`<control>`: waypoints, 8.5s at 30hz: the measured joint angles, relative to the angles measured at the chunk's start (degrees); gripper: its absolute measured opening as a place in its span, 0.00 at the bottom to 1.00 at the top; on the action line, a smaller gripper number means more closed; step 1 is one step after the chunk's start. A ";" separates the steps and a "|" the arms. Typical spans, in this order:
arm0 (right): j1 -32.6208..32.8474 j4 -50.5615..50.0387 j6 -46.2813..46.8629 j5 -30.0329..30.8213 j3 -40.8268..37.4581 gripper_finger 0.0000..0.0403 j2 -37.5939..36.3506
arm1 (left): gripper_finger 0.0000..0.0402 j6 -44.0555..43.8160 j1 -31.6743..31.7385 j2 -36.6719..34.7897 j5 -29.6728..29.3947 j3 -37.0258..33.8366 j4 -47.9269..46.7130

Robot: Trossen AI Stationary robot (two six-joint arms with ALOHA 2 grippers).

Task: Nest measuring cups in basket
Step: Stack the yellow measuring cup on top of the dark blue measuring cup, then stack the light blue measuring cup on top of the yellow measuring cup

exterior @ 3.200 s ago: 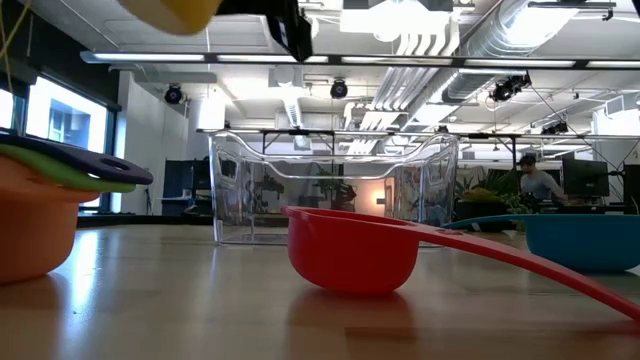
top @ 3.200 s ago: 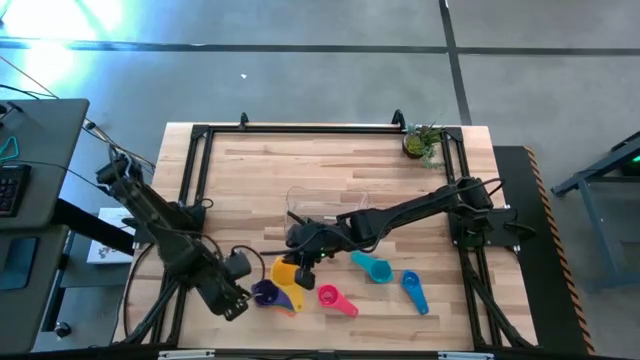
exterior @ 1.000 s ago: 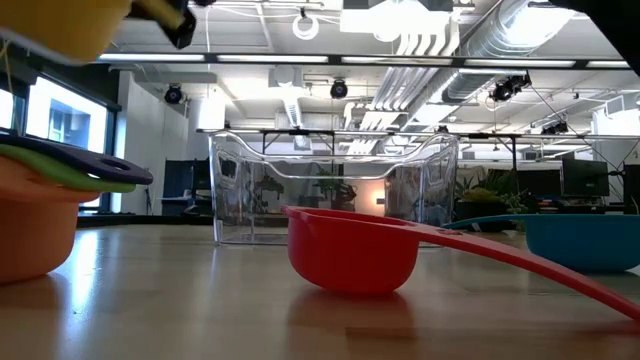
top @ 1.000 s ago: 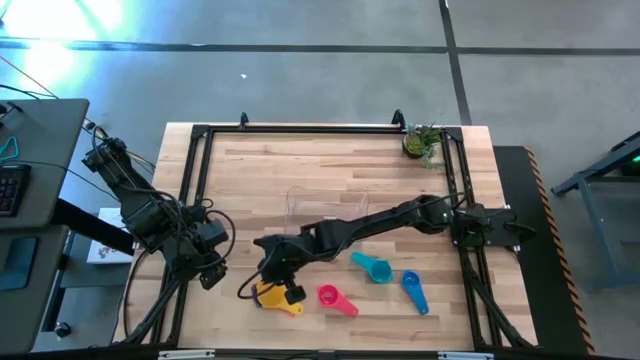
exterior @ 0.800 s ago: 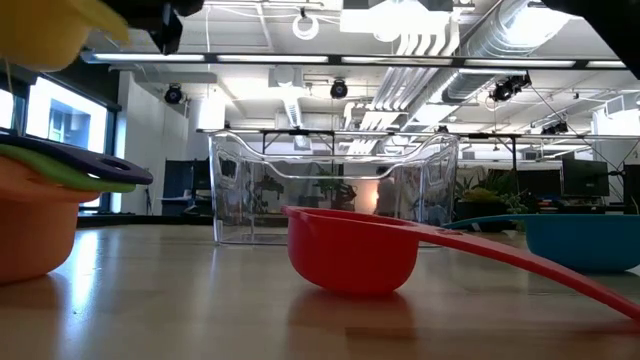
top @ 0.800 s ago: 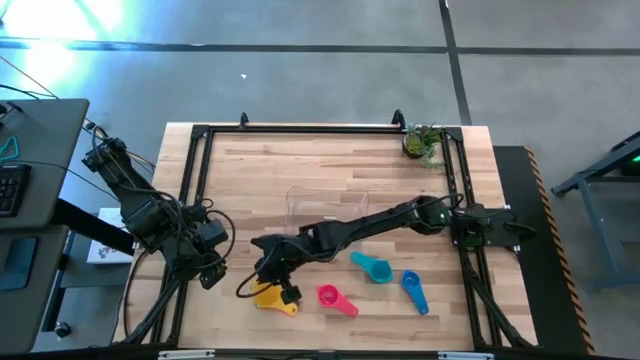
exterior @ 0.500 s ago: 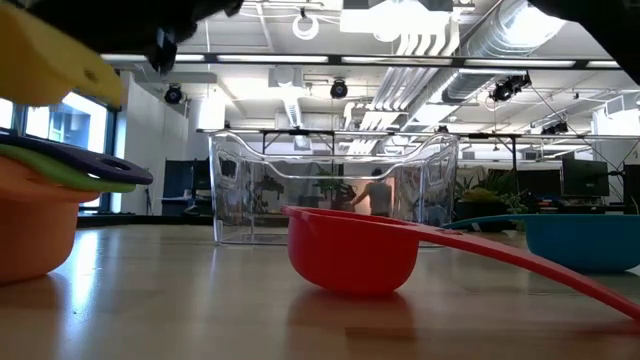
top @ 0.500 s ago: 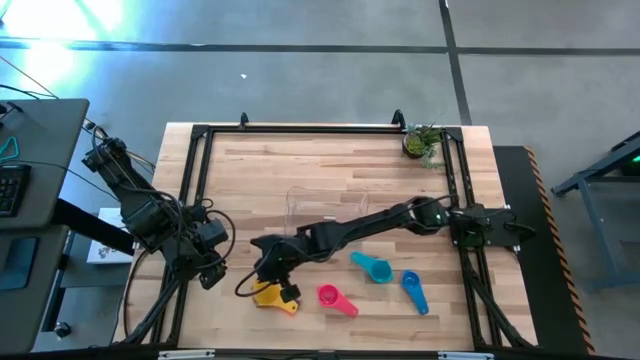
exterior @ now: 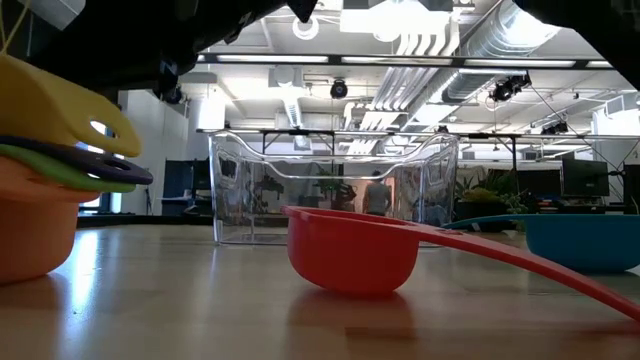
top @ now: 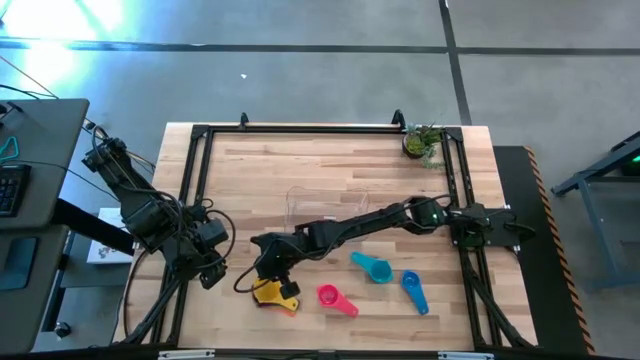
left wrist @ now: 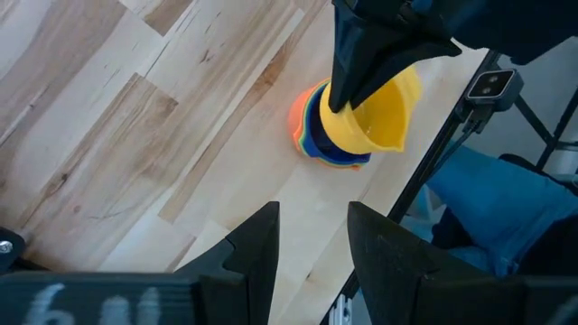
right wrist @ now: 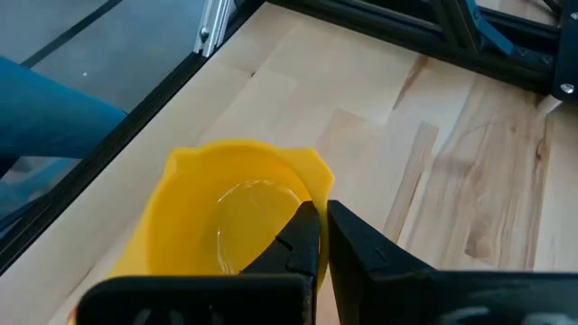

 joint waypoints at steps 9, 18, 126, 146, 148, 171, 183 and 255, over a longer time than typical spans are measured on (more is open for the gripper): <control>0.04 -0.08 -0.66 0.16 0.00 0.02 0.00 | 0.30 -0.02 0.00 0.00 0.01 0.00 0.00; 0.04 -0.01 -1.07 0.20 0.00 0.03 0.00 | 0.30 0.00 0.00 0.00 0.02 0.00 0.00; 6.46 -64.08 21.86 26.00 6.66 0.17 -22.81 | 0.30 -0.98 -7.10 12.68 -3.78 -0.02 2.67; 11.75 -62.67 52.13 42.60 -25.76 0.17 -50.75 | 0.30 -2.07 -7.10 12.66 -3.04 -0.02 5.49; 11.82 -60.00 55.65 41.88 -32.08 0.17 -54.60 | 0.30 -2.05 -7.10 12.66 -2.35 -0.02 5.48; 11.80 -33.65 82.88 23.77 -75.04 0.20 -71.58 | 0.30 -2.16 -7.06 12.66 -2.25 -0.02 5.46; 11.80 -17.29 90.73 18.43 -81.78 0.30 -70.21 | 0.30 -2.14 -7.06 12.66 -2.25 -0.02 5.44; 15.45 -6.92 90.50 14.76 -80.85 0.01 -54.21 | 0.30 -6.54 -7.04 12.63 0.09 -0.02 5.42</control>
